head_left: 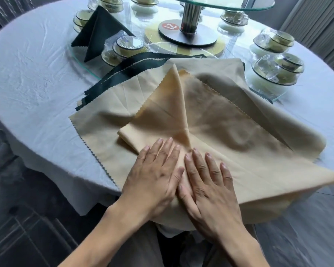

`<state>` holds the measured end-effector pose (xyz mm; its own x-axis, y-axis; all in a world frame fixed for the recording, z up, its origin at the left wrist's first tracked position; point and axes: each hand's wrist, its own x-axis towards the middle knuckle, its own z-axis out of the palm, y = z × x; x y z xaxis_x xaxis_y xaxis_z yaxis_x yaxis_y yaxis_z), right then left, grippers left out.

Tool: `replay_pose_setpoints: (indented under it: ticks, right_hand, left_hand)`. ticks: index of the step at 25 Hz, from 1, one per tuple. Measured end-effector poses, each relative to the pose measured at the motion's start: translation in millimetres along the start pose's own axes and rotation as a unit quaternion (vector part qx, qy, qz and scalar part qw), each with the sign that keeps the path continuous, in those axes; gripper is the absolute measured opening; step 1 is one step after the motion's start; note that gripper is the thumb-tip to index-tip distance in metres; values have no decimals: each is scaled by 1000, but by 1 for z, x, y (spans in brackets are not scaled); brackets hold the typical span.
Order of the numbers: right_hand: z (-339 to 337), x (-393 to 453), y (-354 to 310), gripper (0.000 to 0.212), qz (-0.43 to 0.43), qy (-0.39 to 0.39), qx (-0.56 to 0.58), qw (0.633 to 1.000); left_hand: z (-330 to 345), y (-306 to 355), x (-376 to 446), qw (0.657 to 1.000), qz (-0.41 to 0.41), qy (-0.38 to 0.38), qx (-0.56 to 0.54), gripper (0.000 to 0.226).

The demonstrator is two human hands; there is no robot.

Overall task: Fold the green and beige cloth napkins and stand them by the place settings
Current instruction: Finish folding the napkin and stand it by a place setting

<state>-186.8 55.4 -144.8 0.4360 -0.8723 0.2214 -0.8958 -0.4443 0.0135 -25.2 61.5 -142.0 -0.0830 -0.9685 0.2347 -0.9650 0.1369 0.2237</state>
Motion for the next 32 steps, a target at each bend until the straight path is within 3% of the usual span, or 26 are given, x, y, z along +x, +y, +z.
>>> replay_pose_setpoints:
  ticks: [5, 12, 19, 27, 30, 32]
  right_hand:
    - [0, -19, 11, 62, -83, 28, 8, 996]
    - [-2, -35, 12, 73, -89, 20, 6, 996]
    - [-25, -30, 59, 70, -123, -3, 169, 978]
    - [-42, -28, 205, 49, -72, -18, 107, 992]
    - [-62, -22, 262, 25, -6, 0, 193, 981]
    - [-83, -11, 282, 21, 65, 12, 323, 944]
  left_hand:
    - [4, -8, 2, 999, 23, -30, 33, 70]
    - [-1, 1, 2, 996, 32, -28, 81, 66]
    - [7, 38, -1, 997, 37, -33, 50, 68]
    - [0, 35, -3, 993, 46, -90, 56, 110]
    - [0, 35, -2, 991, 55, -91, 76, 110]
    - [2, 34, -2, 990, 62, -96, 88, 108]
